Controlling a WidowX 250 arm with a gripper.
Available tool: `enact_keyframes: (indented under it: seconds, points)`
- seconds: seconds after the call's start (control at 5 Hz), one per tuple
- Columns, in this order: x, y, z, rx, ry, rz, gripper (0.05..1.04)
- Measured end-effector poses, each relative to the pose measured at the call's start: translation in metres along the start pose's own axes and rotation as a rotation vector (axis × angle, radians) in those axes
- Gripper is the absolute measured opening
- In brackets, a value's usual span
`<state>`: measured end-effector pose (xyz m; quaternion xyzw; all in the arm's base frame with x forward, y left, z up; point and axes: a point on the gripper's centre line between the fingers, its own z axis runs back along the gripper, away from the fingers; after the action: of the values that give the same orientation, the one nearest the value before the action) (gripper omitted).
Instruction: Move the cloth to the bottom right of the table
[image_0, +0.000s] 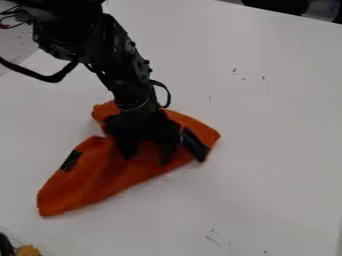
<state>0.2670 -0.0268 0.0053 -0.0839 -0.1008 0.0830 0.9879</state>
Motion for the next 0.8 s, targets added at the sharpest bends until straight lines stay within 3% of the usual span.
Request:
enact_keyframes:
  seconds: [0.2,0.4,0.8]
  points:
    - [0.003,-0.026,-0.005,-0.055,-0.076,0.118,1.002]
    - [0.003,-0.053,-0.009,-0.068,-0.07,0.198,1.001]
    - [-0.003,-0.064,-0.009,0.059,0.023,0.278,0.999]
